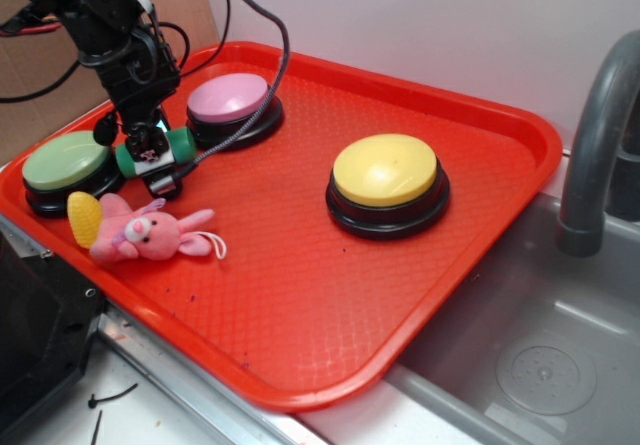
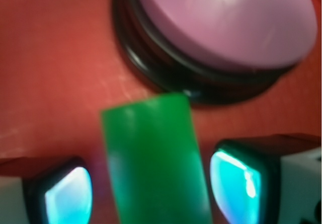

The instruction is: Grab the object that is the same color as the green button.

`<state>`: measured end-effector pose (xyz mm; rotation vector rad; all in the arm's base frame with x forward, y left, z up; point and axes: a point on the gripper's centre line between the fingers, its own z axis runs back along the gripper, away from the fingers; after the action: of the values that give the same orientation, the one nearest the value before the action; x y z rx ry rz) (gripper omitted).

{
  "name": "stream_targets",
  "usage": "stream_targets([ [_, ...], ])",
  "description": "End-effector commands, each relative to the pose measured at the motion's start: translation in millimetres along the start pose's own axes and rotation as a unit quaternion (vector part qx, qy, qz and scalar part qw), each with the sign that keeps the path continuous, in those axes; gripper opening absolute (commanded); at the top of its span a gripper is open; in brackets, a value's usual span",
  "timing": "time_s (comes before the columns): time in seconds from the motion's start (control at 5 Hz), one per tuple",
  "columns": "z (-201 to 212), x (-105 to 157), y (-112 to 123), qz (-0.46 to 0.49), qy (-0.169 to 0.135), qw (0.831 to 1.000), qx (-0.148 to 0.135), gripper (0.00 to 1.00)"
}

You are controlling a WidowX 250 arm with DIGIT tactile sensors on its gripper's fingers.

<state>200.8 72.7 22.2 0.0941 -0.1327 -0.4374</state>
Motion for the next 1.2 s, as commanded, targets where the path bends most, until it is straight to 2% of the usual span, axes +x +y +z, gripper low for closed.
stream_targets([
  [0.0, 12, 16, 2, -0.025, -0.028, 0.999, 0.007, 0.00],
  [0.2, 32, 21, -4, 0.001, -0.009, 1.000, 0.019, 0.00],
  [0.4, 73, 32, -18, 0.047, 0.003, 0.999, 0.010, 0.00],
  [0.6, 112, 46, -35, 0.139, -0.005, 0.988, -0.059, 0.00],
  [0.8, 150, 59, -50, 0.180, 0.002, 0.980, -0.087, 0.00],
  [1.0, 178, 66, -57, 0.198, 0.003, 0.975, -0.099, 0.00],
])
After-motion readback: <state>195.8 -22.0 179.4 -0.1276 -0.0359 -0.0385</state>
